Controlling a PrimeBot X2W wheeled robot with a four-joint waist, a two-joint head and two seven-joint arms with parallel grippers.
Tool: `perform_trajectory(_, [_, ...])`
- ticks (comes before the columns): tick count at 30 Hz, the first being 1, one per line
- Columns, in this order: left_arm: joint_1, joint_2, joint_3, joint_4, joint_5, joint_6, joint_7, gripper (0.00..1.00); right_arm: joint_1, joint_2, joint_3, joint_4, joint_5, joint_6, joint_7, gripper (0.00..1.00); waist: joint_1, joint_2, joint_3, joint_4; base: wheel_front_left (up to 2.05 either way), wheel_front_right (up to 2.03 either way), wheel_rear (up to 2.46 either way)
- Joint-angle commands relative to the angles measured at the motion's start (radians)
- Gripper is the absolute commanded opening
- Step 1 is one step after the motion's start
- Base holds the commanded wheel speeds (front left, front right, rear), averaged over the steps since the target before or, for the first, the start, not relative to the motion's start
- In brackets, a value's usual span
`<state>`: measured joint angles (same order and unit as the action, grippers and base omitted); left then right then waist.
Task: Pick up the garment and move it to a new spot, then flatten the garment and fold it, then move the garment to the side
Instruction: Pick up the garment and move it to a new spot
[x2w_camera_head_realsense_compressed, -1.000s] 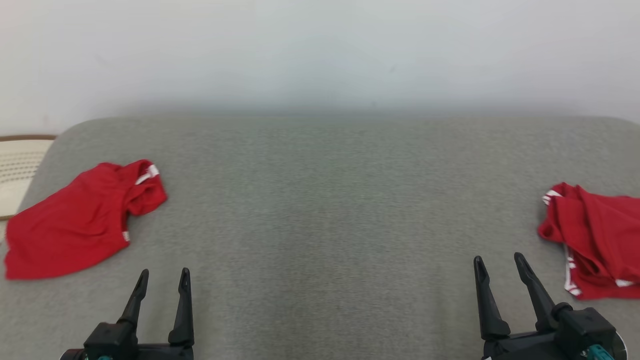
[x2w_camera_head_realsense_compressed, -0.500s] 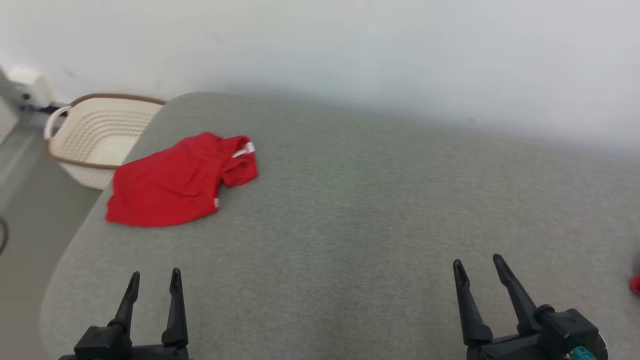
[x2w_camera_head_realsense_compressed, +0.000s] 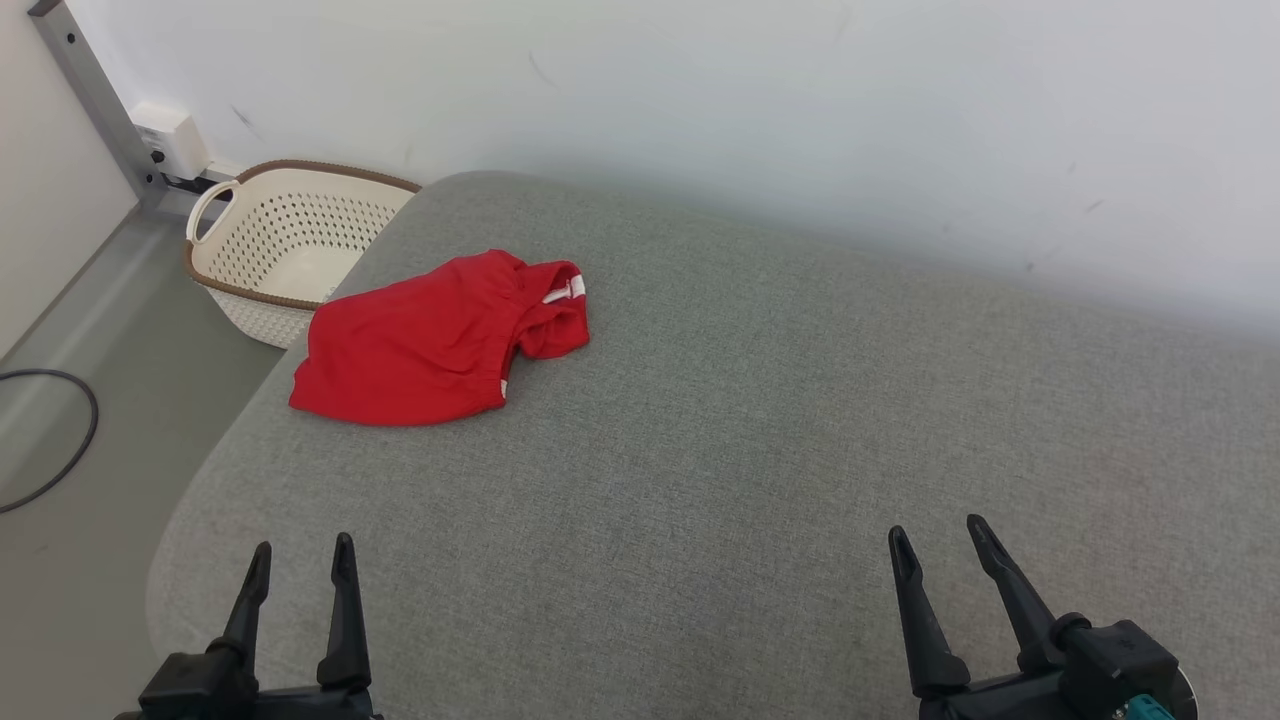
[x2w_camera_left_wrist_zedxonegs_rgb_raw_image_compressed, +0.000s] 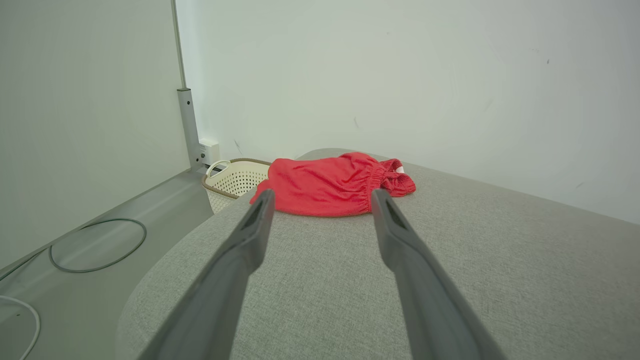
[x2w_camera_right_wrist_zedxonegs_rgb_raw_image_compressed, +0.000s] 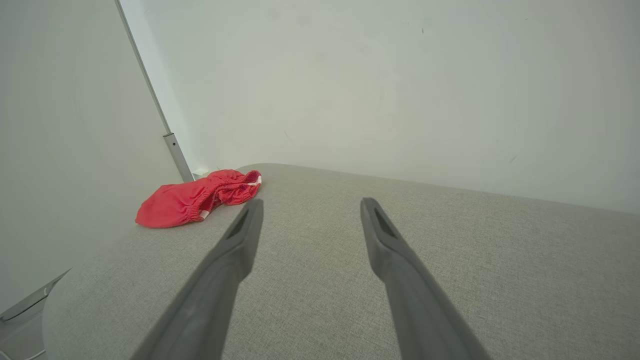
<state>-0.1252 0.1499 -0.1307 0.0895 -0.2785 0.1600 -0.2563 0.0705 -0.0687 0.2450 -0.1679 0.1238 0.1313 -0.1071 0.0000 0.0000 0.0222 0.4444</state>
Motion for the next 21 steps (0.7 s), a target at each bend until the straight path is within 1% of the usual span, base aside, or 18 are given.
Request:
perform_trajectory(1, [-0.003,-0.001,0.006,-0.001,-0.012,0.002,-0.005,1.00,-0.002,0.002,0.001,0.003,0.008,-0.001,-0.006,1.00,0.0000,0.0000,0.001,-0.001,0.00,0.00,0.00])
perform_trajectory(8, [-0.026,-0.001,0.029,-0.016,-0.017,0.012,-0.009,1.00,-0.011,-0.002,0.000,0.003,0.012,-0.001,-0.002,1.00,0.0000,0.0000,0.013,-0.007,0.00,0.00,0.00])
perform_trajectory(12, [-0.077,0.011,0.056,-0.064,-0.009,0.027,-0.008,1.00,-0.016,-0.003,-0.004,-0.008,0.005,-0.001,0.005,1.00,0.0000,0.0000,0.029,-0.009,0.00,0.00,0.00])
perform_trajectory(14, [-0.125,0.032,0.075,-0.089,-0.005,0.034,-0.006,1.00,-0.020,-0.007,-0.004,-0.014,0.002,-0.001,0.008,1.00,0.0000,0.0000,0.042,-0.012,0.00,0.00,0.00])
perform_trajectory(17, [-0.217,0.060,0.097,-0.105,-0.010,0.030,0.022,1.00,-0.032,-0.014,-0.001,-0.023,-0.001,-0.001,0.015,1.00,0.0000,0.0000,0.067,-0.022,0.00,0.00,0.00])
perform_trajectory(19, [-0.286,0.087,0.113,-0.079,-0.023,0.022,0.053,1.00,-0.043,-0.022,0.003,-0.027,-0.002,-0.001,0.018,1.00,0.0000,0.0000,0.088,-0.035,0.00,0.00,0.00])
perform_trajectory(21, [-0.356,0.108,0.120,-0.023,-0.038,0.005,0.091,1.00,-0.053,-0.027,0.010,-0.031,-0.001,-0.001,0.025,1.00,0.0000,0.0000,0.111,-0.052,0.00,0.00,0.00])
